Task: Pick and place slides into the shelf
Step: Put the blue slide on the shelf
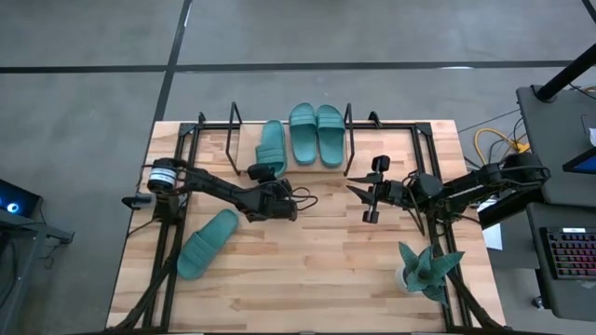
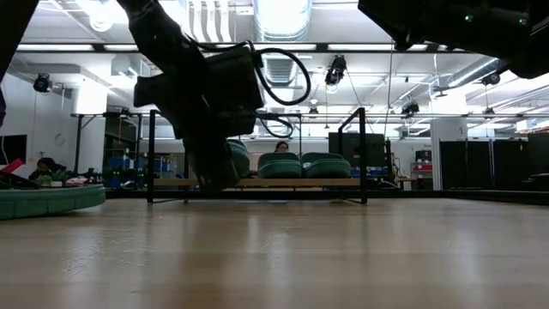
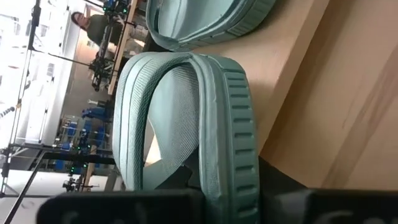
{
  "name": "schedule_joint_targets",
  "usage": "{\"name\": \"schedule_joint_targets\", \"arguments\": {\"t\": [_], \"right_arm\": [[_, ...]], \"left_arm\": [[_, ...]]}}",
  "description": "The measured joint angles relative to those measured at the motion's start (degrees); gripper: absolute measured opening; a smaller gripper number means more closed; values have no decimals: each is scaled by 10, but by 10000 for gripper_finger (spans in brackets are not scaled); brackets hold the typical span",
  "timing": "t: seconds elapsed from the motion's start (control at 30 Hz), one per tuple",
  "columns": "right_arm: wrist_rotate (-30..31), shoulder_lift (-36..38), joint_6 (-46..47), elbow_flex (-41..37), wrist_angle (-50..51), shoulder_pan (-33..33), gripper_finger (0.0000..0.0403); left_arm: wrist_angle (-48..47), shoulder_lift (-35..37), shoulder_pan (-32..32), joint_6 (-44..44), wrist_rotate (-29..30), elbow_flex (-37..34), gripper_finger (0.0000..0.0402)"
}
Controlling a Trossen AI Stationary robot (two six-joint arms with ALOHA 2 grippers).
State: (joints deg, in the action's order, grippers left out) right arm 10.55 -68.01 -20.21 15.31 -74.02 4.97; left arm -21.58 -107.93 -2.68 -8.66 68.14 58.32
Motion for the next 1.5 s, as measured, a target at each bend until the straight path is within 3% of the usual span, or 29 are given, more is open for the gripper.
{"name": "schedule_joint_targets", "arguments": {"t": [0.83,1.2,1.37,1.5], "right_arm": [[0,0,-4,0,0,0,75],[0,0,-4,0,0,0,72],[0,0,-4,0,0,0,77],[0,0,-6,0,0,0,74]], "left_arm": [[19,-18,3,-15,-52,37,18],[17,-18,3,6,-52,57,18],[18,-18,2,33,-14,58,18],[18,-18,3,32,-35,59,18]]}}
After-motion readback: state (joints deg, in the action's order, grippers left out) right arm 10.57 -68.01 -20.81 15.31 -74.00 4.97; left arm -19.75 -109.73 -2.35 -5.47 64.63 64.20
